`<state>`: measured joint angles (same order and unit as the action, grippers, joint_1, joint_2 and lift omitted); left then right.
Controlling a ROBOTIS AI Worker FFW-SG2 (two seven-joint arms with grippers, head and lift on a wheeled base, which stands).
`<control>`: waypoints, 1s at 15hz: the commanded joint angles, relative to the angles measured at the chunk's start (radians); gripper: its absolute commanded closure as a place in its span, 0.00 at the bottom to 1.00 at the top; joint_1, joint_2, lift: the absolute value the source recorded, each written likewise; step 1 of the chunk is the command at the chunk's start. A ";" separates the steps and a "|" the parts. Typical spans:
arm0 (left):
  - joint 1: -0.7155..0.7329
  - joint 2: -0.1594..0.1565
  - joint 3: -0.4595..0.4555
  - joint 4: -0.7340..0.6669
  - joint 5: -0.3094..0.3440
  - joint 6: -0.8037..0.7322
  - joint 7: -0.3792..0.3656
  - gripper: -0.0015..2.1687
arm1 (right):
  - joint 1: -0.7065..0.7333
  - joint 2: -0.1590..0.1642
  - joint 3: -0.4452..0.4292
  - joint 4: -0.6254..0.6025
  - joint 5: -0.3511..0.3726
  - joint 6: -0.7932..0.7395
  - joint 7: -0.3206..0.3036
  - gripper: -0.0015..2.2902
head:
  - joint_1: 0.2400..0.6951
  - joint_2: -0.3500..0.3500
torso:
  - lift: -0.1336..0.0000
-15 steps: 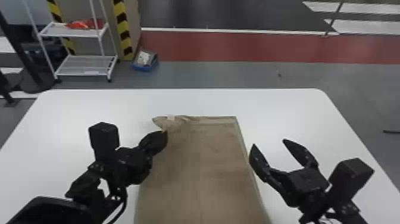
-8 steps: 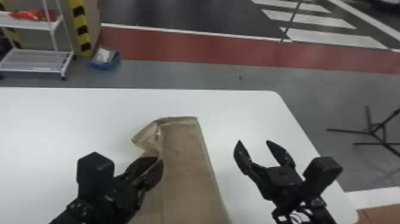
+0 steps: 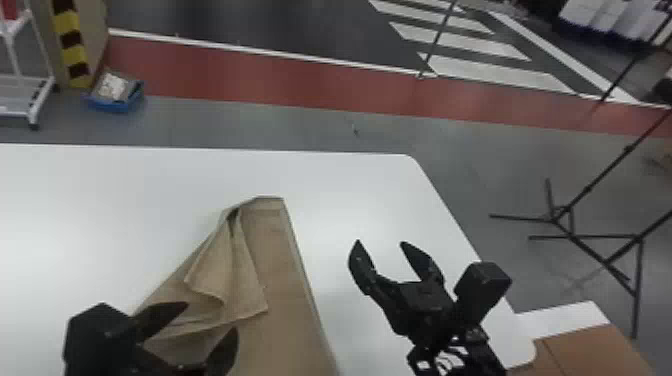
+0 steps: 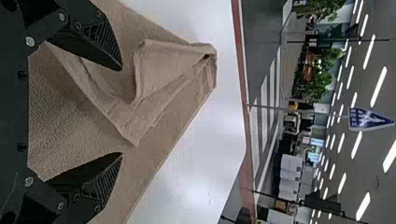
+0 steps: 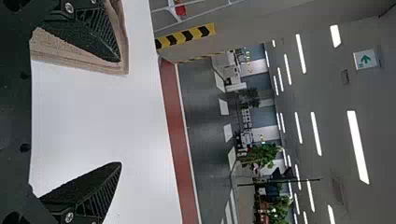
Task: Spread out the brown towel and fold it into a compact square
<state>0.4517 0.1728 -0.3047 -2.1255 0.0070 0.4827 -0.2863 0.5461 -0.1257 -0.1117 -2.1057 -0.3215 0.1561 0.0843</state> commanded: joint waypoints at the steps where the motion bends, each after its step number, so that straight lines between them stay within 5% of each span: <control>1: 0.024 -0.001 0.091 -0.028 0.041 -0.039 0.007 0.07 | 0.000 0.001 0.006 0.003 -0.002 0.018 0.008 0.04 | 1.00 0.02 | 0.10; 5: 0.050 -0.013 0.206 -0.019 0.128 -0.302 0.150 0.07 | -0.020 0.006 0.033 0.052 0.027 0.012 0.166 0.09 | 1.00 0.22 | 0.10; 8: 0.050 -0.016 0.240 -0.008 0.163 -0.318 0.159 0.07 | -0.064 0.006 0.053 0.110 0.093 0.040 0.281 0.15 | 1.00 0.40 | 0.10; 15: 0.025 -0.016 0.217 0.056 0.162 -0.345 0.147 0.07 | -0.150 0.003 0.098 0.196 0.182 0.193 0.442 0.21 | 1.00 0.51 | 0.10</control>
<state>0.4826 0.1564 -0.0863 -2.0791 0.1689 0.1375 -0.1377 0.4032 -0.1212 -0.0215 -1.9229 -0.1469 0.3487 0.5234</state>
